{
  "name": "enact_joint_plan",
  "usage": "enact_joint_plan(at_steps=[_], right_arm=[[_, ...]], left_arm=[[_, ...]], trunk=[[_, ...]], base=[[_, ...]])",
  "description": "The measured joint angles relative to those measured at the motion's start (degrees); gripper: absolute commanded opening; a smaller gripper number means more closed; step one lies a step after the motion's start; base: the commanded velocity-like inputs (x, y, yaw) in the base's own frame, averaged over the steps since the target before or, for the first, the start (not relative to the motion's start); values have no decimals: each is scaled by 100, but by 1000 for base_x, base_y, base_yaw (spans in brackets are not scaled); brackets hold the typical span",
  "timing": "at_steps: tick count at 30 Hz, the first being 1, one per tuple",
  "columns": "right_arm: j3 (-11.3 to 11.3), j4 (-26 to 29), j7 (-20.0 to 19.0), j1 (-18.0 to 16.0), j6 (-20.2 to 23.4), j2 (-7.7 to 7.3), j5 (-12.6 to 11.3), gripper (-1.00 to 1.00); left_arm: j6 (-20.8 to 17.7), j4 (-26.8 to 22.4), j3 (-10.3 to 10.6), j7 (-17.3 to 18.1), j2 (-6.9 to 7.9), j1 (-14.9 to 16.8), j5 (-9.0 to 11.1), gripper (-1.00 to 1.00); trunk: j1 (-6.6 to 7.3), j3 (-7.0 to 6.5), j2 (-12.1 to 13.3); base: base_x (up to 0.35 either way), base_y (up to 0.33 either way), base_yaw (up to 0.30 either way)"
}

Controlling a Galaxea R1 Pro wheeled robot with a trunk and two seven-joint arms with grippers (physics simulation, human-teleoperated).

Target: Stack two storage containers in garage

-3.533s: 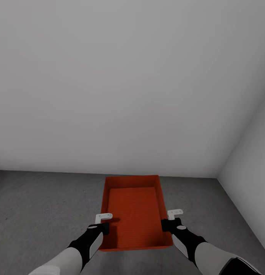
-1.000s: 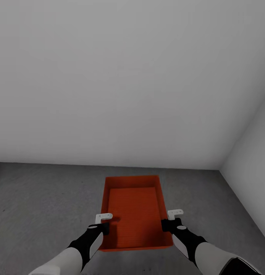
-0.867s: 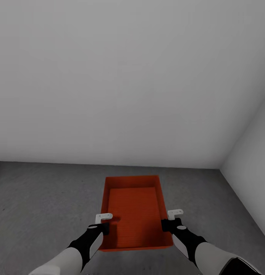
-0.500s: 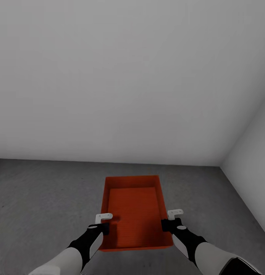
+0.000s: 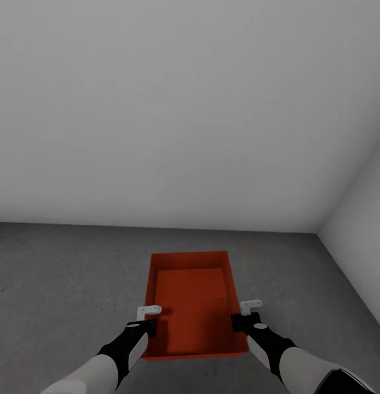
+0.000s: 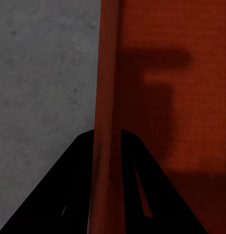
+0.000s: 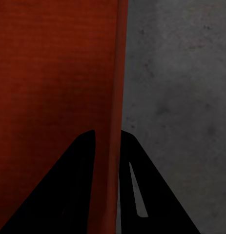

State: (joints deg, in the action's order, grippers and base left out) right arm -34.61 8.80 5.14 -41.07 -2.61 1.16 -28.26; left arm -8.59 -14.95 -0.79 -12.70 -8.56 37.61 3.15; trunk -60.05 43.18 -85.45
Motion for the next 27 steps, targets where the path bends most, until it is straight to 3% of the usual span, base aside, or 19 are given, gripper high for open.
enact_joint_plan(at_steps=[27], right_arm=[[0,0,0,0,0,0,0,-100]], left_arm=[[0,0,0,0,0,0,0,-100]], trunk=[[-593,733,-1083]], base=[[0,0,0]])
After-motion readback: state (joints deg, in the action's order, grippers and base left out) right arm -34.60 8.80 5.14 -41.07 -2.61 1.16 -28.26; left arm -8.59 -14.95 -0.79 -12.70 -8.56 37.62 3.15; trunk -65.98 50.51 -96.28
